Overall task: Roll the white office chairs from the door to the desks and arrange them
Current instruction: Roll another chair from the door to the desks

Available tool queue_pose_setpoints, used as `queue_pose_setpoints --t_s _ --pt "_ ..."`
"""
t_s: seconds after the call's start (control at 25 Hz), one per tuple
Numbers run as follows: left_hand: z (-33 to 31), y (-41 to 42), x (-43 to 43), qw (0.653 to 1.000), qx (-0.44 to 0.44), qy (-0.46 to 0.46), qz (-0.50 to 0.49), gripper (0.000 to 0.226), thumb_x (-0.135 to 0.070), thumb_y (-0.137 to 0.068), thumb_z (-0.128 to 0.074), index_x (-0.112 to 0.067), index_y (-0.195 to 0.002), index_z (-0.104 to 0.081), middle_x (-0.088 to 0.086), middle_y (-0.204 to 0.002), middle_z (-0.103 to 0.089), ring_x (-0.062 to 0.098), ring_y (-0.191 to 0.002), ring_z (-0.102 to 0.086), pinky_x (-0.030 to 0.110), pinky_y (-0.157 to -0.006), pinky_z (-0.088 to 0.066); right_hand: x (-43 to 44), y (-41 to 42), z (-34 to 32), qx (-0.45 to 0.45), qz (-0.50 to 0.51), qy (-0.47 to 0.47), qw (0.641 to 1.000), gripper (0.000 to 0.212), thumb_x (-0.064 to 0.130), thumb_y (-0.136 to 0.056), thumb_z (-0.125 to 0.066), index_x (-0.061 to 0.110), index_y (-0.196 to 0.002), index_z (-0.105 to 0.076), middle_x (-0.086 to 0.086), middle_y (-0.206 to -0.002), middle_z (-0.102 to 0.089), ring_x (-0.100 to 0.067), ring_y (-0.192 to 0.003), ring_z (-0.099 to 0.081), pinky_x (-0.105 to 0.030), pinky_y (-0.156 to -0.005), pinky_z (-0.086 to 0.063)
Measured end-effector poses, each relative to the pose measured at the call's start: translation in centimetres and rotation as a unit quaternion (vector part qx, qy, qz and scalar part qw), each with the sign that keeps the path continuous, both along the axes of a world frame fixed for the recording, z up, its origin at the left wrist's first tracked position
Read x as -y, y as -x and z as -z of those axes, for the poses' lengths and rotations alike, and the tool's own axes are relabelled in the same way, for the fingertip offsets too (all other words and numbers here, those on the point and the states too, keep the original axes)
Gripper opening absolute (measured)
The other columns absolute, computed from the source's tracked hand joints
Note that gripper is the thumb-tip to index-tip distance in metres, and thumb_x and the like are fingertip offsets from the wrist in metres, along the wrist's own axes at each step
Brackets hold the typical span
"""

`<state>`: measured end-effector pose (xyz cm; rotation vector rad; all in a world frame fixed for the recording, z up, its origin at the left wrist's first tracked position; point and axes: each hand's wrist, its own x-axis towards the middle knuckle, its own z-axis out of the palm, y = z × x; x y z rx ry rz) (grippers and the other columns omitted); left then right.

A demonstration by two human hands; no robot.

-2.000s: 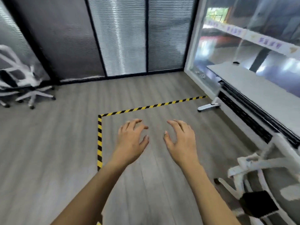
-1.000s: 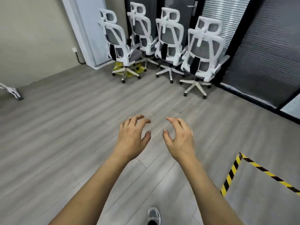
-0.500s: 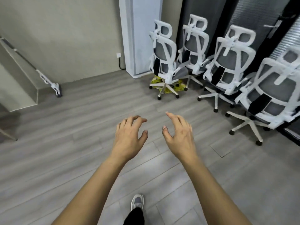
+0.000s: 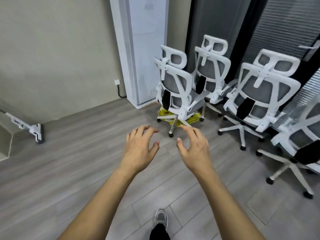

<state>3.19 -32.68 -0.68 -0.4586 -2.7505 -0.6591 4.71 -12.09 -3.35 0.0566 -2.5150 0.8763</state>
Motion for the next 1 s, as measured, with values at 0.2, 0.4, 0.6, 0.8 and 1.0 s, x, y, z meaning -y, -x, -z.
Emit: queue_pose_setpoints --t_s 0.2,0.4,0.6,0.8,1.0 --pt "-0.3 19.8 0.1 1.0 0.019 0.016 -0.002 0.034 -0.036 -0.094 -0.056 -0.032 -0.127 -0.054 -0.004 -0.135 -0.051 0.023 -0.123 -0.045 0.039 -0.101 -0.033 0.0 20.8 0.0 0.007 0.005 0.02 1.0 0.044 0.033 -0.091 -0.06 0.031 -0.135 -0.054 0.008 -0.123 -0.056 -0.015 -0.115 -0.053 -0.04 -0.101 -0.042" --pt "-0.6 36.7 2.4 0.999 0.023 0.01 -0.024 0.034 -0.038 -0.095 -0.052 -0.034 -0.129 -0.051 -0.008 -0.134 -0.05 0.019 -0.121 -0.043 0.037 -0.098 -0.032 1.4 38.3 -1.0 0.01 -0.005 0.005 1.0 0.042 0.033 -0.091 -0.06 0.029 -0.133 -0.056 0.007 -0.122 -0.058 -0.018 -0.115 -0.054 -0.038 -0.099 -0.041" --pt "1.1 55.4 4.1 0.999 0.027 0.001 0.023 0.039 -0.046 -0.091 -0.044 -0.033 -0.126 -0.054 -0.005 -0.129 -0.053 0.02 -0.12 -0.045 0.035 -0.097 -0.032 1.2 54.8 -0.1 0.022 0.051 0.006 0.998 0.042 0.034 -0.091 -0.059 0.028 -0.132 -0.057 0.005 -0.123 -0.058 -0.019 -0.119 -0.054 -0.042 -0.103 -0.042" --pt "1.6 72.3 3.1 0.993 0.05 0.005 0.107 0.043 -0.045 -0.09 -0.042 -0.031 -0.129 -0.054 -0.005 -0.13 -0.053 0.021 -0.122 -0.045 0.042 -0.105 -0.036 0.1 67.6 0.5 0.026 0.146 0.011 0.989 0.041 0.032 -0.092 -0.061 0.027 -0.132 -0.057 0.003 -0.124 -0.059 -0.022 -0.116 -0.056 -0.047 -0.102 -0.045" --pt "2.3 84.7 -1.1 0.976 0.062 0.051 0.203 0.04 -0.04 -0.095 -0.05 -0.033 -0.134 -0.051 -0.007 -0.134 -0.052 0.02 -0.127 -0.042 0.037 -0.106 -0.032 -1.7 76.6 1.8 0.054 0.229 0.024 0.972 0.041 0.032 -0.093 -0.061 0.028 -0.133 -0.056 0.001 -0.127 -0.057 -0.023 -0.114 -0.057 -0.045 -0.101 -0.045"
